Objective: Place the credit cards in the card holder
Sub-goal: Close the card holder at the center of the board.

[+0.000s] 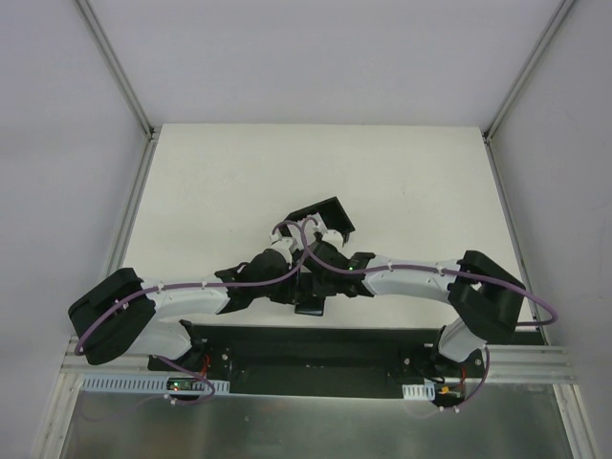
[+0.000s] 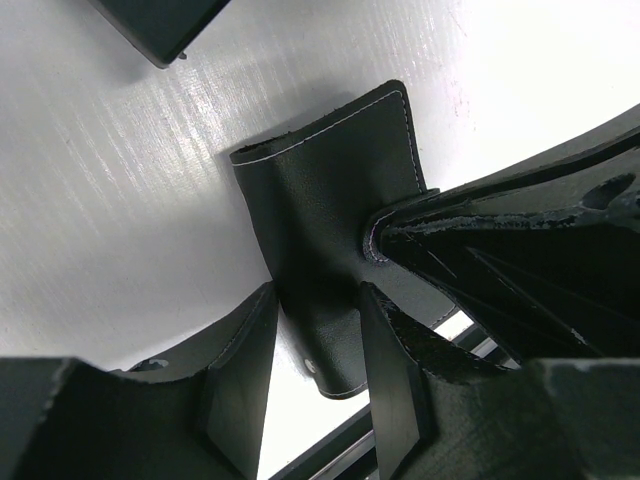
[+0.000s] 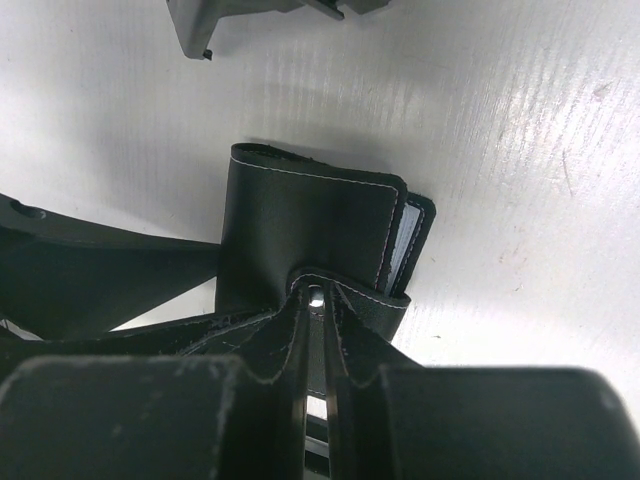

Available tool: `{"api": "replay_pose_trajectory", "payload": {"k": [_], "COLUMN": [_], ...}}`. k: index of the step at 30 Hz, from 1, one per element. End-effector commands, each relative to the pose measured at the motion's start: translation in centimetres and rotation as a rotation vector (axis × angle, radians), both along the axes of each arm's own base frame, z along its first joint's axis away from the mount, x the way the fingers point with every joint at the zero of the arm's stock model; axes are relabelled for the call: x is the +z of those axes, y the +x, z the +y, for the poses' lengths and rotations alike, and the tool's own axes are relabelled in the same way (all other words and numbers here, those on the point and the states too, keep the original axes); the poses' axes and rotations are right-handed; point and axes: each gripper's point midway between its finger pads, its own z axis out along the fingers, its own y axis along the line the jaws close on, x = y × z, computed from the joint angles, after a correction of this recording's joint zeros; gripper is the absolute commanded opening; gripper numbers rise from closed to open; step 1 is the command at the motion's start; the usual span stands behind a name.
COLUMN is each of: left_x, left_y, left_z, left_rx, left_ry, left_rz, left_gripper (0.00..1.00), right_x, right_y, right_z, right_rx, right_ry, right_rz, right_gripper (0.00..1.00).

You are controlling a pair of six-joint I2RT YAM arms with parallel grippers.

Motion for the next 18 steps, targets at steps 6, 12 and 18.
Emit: {"api": "replay_pose_trajectory", "payload": {"k": [6, 12, 18], "left_x": [-0.4, 0.0, 0.8], "left_y": [-0.7, -0.4, 0.2], "left_z": [0.5, 0.5, 1.1], "left_rx": [-0.010, 0.003, 0.033], "left_ry": [0.019, 0.013, 0.017], "left_rz": [0.004, -0.010, -0.052], "left_gripper": [0.38, 0.40, 0.41], "right_x": [-4.7, -3.7, -1.7], "right_y": [-3.0, -2.5, -1.8], "right_z": [-5.4, -4.8, -3.1], "right_rx": [0.023, 0.021, 0.045], "right_ry": [-0.238, -0.190, -0.069], "right_rz": [0.131, 0.099, 0.035], "right_gripper": [0.10, 0.12, 0.17]}}
